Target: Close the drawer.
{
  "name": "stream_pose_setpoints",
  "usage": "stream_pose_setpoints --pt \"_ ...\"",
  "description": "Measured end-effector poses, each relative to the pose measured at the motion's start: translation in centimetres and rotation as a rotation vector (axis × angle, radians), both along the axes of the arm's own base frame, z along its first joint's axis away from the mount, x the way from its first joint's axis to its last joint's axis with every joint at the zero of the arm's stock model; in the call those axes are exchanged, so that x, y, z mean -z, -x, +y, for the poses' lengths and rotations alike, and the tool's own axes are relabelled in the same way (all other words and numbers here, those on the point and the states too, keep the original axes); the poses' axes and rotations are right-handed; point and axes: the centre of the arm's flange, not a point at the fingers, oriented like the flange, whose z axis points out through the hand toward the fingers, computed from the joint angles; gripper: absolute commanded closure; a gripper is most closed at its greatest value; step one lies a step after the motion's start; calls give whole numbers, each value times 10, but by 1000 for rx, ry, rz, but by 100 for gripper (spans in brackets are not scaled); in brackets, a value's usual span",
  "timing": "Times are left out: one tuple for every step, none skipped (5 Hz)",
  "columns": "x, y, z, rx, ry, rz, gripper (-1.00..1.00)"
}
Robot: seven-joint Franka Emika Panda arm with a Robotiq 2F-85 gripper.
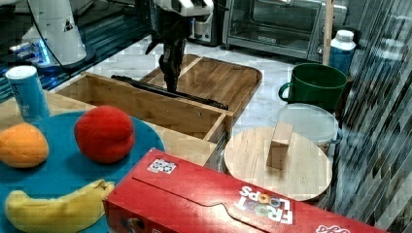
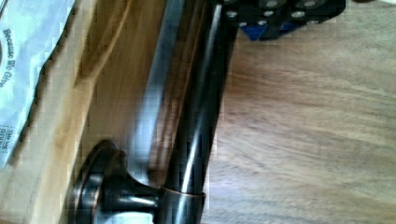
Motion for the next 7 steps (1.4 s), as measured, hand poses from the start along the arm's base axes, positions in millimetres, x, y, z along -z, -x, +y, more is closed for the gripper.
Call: stream_pose_setpoints --pt "-2 5 -30 27 14 -3 100" --pt "-5 4 -59 37 54 0 100" --pt "0 -3 -88 64 78 -1 100" --pt "3 -8 -104 48 117 7 100" --pt "4 -12 -100 34 127 16 100" --pt "4 -13 -99 31 130 21 100" --pt "5 -13 -99 32 131 19 100"
